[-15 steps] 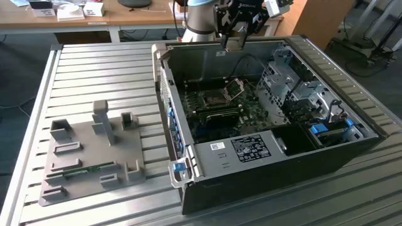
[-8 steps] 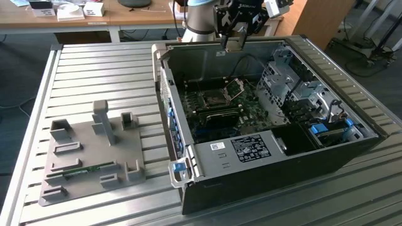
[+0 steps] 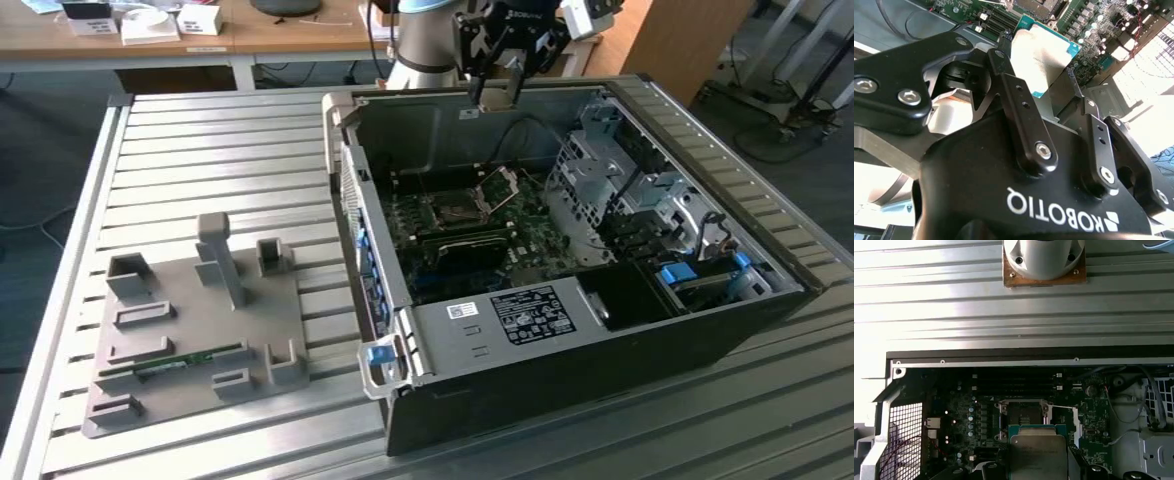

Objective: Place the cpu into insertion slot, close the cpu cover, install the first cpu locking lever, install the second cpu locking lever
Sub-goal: 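Place the cpu into insertion slot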

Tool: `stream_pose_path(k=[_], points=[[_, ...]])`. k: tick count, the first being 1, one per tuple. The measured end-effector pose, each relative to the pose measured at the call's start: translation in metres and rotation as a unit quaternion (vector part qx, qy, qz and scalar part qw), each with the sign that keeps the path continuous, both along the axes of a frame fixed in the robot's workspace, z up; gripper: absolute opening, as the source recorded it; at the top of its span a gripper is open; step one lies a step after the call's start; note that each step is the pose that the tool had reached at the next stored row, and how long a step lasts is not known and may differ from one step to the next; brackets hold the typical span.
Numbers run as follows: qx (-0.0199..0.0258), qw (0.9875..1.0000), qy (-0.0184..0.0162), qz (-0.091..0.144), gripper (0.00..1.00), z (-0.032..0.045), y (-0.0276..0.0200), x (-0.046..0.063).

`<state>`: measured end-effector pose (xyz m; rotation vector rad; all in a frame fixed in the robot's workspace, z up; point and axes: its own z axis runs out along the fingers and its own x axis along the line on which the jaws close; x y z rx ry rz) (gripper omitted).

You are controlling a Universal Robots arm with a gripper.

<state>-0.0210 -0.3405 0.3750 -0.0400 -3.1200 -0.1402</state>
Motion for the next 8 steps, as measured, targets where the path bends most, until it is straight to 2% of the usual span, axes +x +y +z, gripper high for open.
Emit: stream_pose_path(k=[8], points=[[-0.0001, 1.0, 0.0, 0.0, 0.54, -0.0029, 0.0, 0.0]])
